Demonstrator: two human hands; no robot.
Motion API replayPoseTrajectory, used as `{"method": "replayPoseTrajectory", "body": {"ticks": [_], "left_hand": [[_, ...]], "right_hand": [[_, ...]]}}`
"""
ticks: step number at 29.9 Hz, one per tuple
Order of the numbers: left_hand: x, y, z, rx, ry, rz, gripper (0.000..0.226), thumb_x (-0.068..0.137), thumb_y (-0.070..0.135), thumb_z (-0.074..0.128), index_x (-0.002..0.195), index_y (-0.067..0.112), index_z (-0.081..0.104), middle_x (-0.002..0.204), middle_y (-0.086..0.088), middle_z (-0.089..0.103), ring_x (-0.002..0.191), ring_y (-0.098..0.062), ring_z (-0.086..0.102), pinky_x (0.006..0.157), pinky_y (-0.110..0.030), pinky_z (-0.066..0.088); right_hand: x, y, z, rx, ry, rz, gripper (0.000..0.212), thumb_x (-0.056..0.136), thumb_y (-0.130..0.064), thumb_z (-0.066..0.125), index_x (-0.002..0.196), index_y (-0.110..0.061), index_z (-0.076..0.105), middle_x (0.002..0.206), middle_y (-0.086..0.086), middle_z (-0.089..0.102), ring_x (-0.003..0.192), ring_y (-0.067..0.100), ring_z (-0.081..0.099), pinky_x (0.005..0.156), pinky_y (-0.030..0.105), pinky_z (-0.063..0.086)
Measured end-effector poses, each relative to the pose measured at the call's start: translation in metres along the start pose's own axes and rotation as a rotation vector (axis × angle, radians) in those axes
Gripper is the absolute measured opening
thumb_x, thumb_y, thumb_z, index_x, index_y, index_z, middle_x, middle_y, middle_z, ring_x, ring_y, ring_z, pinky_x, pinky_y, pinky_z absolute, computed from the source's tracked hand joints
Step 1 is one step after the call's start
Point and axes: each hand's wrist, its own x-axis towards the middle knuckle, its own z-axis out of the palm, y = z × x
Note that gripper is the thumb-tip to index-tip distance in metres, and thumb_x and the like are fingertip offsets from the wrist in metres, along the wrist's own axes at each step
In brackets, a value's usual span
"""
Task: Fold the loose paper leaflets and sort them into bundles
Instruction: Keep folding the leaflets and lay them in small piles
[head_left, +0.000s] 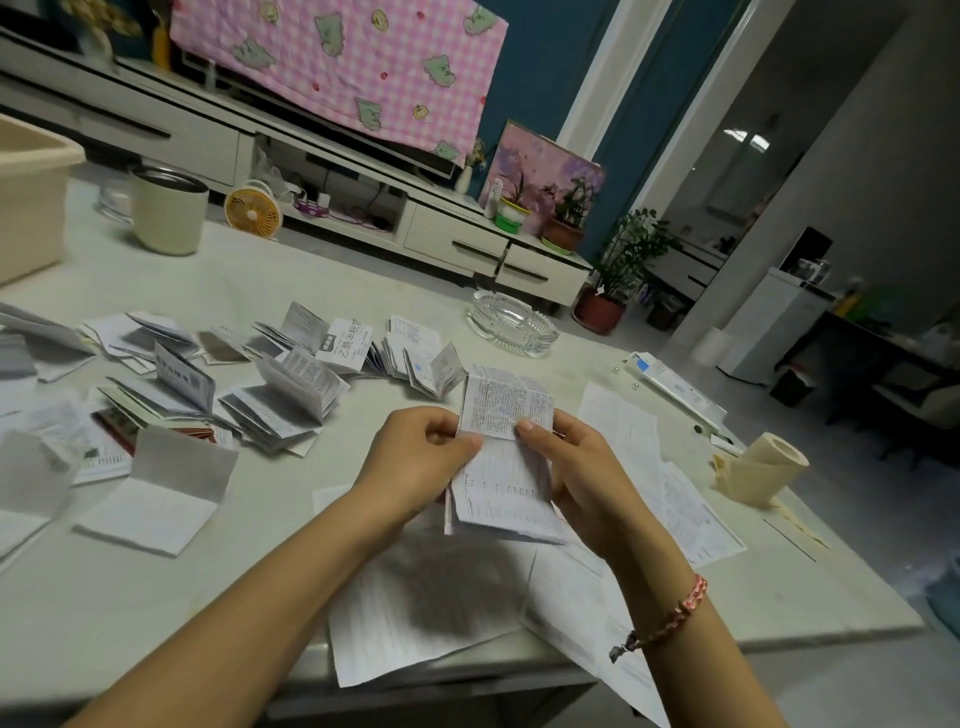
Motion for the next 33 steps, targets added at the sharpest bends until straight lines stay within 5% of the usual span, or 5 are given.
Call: {"method": "replayPoseTrajectory", "body": {"ticks": [8, 15, 24, 30, 33], "left_hand": [[0.004, -0.005, -0.001, 0.037, 0.0, -0.011, 0.027, 0.09, 0.017, 0.059, 0.084, -0.01, 0.058, 0.092, -0.032, 0.063, 0.073, -0.025, 0.058, 0.069, -0.042, 0.05], [0.002, 0.001, 0.0, -0.226, -0.075, -0.156, 0.021, 0.093, 0.0, 0.043, 0.087, -0.001, 0.063, 0.08, -0.02, 0.064, 0.057, -0.026, 0.064, 0.048, -0.029, 0.055], [-0.001, 0.002, 0.006, -0.381, -0.137, -0.272, 0.02, 0.098, 0.012, 0.045, 0.097, -0.001, 0.06, 0.085, -0.015, 0.068, 0.062, -0.022, 0.066, 0.048, -0.026, 0.055], [-0.006, 0.005, 0.009, -0.42, -0.186, -0.378, 0.013, 0.092, -0.003, 0.05, 0.082, -0.004, 0.059, 0.073, -0.017, 0.064, 0.057, -0.021, 0.065, 0.045, -0.027, 0.055], [-0.005, 0.006, 0.007, -0.465, -0.183, -0.387, 0.019, 0.093, -0.002, 0.043, 0.088, -0.005, 0.061, 0.075, -0.021, 0.065, 0.055, -0.025, 0.066, 0.043, -0.025, 0.053]], "right_hand": [[-0.005, -0.001, -0.004, -0.023, -0.118, -0.016, 0.031, 0.092, -0.004, 0.052, 0.104, -0.033, 0.056, 0.1, -0.009, 0.07, 0.093, 0.015, 0.069, 0.069, 0.022, 0.055], [-0.008, -0.004, -0.003, 0.025, -0.023, -0.048, 0.031, 0.09, 0.009, 0.043, 0.087, -0.013, 0.064, 0.077, -0.002, 0.07, 0.066, 0.013, 0.067, 0.055, 0.021, 0.055], [-0.004, 0.005, -0.001, -0.033, 0.16, -0.142, 0.016, 0.093, -0.024, 0.051, 0.089, -0.016, 0.064, 0.086, 0.002, 0.07, 0.08, 0.017, 0.068, 0.066, 0.025, 0.057], [-0.003, 0.003, -0.003, 0.04, 0.176, -0.185, 0.026, 0.092, -0.002, 0.048, 0.094, -0.024, 0.063, 0.092, -0.005, 0.07, 0.092, 0.015, 0.066, 0.082, 0.034, 0.056], [-0.003, 0.001, -0.006, -0.006, 0.127, -0.191, 0.034, 0.084, 0.013, 0.045, 0.083, -0.013, 0.067, 0.09, -0.006, 0.072, 0.089, 0.007, 0.065, 0.08, 0.028, 0.054]]}}
